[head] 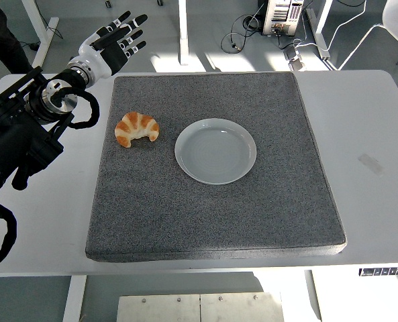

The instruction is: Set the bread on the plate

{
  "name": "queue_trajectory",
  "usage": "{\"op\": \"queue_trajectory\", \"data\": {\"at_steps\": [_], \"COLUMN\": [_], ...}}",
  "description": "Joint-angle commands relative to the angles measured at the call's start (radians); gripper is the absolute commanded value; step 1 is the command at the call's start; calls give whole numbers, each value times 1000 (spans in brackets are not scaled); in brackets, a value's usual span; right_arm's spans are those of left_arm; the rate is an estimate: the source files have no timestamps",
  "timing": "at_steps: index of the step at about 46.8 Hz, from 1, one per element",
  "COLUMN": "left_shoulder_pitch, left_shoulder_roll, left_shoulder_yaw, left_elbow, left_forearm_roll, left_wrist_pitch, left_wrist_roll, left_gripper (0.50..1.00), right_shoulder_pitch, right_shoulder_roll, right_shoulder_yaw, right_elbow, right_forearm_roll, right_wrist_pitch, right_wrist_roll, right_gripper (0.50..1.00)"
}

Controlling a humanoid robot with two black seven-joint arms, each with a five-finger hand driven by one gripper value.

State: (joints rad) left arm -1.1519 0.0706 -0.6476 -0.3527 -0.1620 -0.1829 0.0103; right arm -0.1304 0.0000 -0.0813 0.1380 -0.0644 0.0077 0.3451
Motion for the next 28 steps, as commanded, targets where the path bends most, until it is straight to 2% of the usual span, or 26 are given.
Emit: {"op": "queue_trajectory", "data": {"at_steps": [1, 10, 15, 20, 28], "left_shoulder_pitch": [1, 4, 3, 0, -2], "left_shoulder_roll": [3, 3, 0, 1, 26], "left_shoulder_yaw": [0, -9, 11, 40, 65], "left_elbow": [0, 0, 3, 1, 1], "left_forearm_roll": [-1, -7, 6, 6, 5], "left_wrist_pitch": [0, -4, 31, 37, 29], "left_wrist_roll": [0, -4, 5, 17, -24], "left_gripper": [984, 986, 986, 986, 986], "right_shoulder_pitch": [0, 0, 0, 0, 0], "right_shoulder_roll": [0, 0, 0, 0, 0], "right_shoulder_yaw": [0, 0, 0, 0, 0], "right_elbow": [0, 0, 0, 0, 0], "right_forearm_roll": [0, 0, 0, 0, 0], "right_wrist_pitch": [0, 0, 0, 0, 0], "right_wrist_roll": [0, 0, 0, 0, 0], "right_gripper": [1000, 1000, 1000, 1000, 1000]}}
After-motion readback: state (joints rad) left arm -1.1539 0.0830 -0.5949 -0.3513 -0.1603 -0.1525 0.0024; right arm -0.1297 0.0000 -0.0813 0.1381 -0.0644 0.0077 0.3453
